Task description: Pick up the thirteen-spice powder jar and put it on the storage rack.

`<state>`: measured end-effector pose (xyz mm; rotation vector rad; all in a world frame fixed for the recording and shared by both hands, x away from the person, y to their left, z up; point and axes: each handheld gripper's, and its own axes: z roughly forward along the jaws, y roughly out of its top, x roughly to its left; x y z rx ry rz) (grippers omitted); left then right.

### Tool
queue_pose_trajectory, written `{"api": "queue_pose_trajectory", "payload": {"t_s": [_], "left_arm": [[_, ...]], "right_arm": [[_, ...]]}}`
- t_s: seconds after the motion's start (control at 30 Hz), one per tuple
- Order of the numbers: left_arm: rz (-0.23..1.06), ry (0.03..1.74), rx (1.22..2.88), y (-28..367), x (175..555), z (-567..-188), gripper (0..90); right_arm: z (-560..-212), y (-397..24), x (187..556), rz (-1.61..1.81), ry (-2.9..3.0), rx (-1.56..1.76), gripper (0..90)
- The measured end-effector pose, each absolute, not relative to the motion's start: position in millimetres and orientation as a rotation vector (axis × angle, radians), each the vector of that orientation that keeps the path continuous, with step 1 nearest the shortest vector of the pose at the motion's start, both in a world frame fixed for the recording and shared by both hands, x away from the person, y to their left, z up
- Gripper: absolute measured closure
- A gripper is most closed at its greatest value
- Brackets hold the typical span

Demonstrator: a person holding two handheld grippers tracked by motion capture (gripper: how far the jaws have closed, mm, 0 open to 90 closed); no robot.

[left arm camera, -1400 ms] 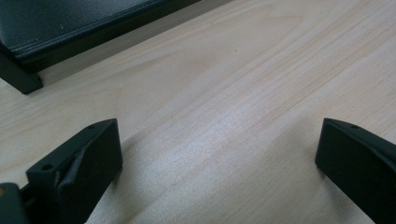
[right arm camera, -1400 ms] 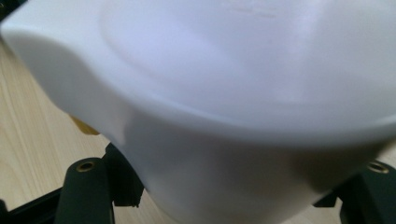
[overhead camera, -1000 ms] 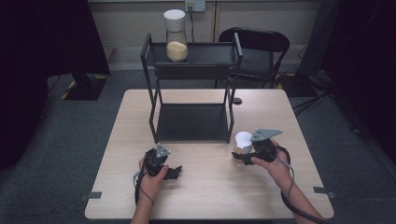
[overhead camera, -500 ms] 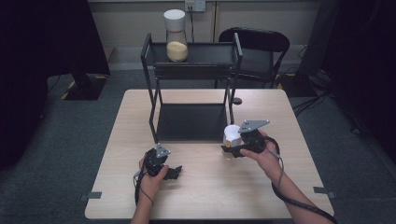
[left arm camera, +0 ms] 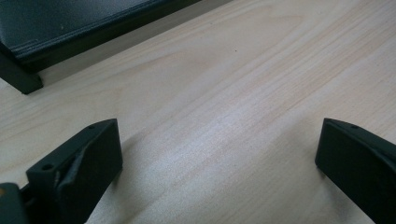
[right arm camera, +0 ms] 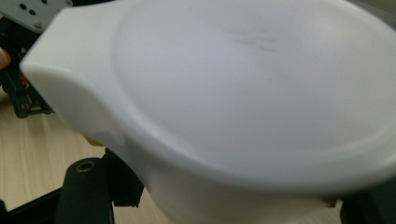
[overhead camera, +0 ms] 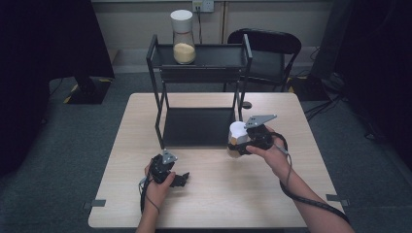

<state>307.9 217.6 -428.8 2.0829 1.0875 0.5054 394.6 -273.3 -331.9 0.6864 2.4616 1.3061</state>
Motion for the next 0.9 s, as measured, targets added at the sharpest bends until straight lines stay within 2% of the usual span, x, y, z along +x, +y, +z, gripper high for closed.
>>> {"api": "queue_pose_trajectory", "payload": {"t_s": [0.9], "left_arm": [[0.506, 1.088, 2.082, 217.5, 307.8, -428.9, 0.0]], "right_arm": [[-271.7, -236.2, 422.4, 1.329, 2.463, 0.64, 30.4]]}}
